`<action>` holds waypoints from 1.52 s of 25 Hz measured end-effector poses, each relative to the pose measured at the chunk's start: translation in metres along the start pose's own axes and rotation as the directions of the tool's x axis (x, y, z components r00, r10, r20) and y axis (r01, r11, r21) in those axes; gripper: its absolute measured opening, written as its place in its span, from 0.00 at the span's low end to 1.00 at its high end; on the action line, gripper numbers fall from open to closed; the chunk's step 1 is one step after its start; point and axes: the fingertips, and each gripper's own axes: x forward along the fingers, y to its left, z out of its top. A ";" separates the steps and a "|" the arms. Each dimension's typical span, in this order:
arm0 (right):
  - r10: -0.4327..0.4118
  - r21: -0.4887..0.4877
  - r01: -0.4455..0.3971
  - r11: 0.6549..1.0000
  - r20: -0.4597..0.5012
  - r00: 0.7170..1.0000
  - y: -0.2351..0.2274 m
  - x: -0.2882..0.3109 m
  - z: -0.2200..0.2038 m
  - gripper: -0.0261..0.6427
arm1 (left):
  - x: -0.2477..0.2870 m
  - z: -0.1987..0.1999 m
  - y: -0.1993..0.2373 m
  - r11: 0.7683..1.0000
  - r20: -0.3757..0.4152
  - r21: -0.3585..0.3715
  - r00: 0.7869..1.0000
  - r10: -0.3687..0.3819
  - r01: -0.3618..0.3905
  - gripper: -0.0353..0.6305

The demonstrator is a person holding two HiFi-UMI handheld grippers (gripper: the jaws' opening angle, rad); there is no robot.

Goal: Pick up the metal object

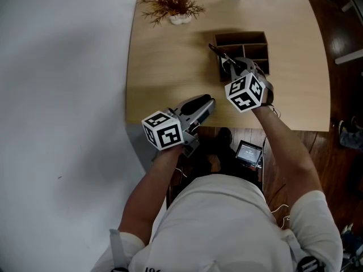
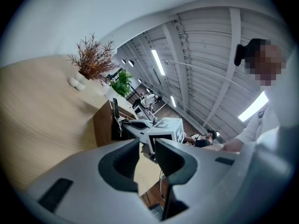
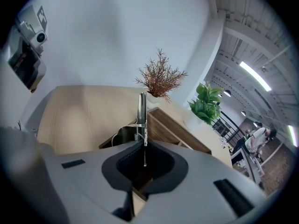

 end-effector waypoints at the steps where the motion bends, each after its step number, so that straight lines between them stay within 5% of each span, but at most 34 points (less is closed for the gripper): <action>1: -0.004 -0.001 0.004 1.000 0.006 1.000 -0.001 -0.001 0.002 0.05 | 0.000 0.002 0.000 1.000 0.003 0.001 1.000 0.000 0.000 0.18; 38: -0.129 0.022 0.127 0.992 0.148 0.981 -0.032 -0.075 0.062 0.05 | -0.015 0.029 -0.041 0.993 0.059 0.107 0.996 -0.063 0.056 0.18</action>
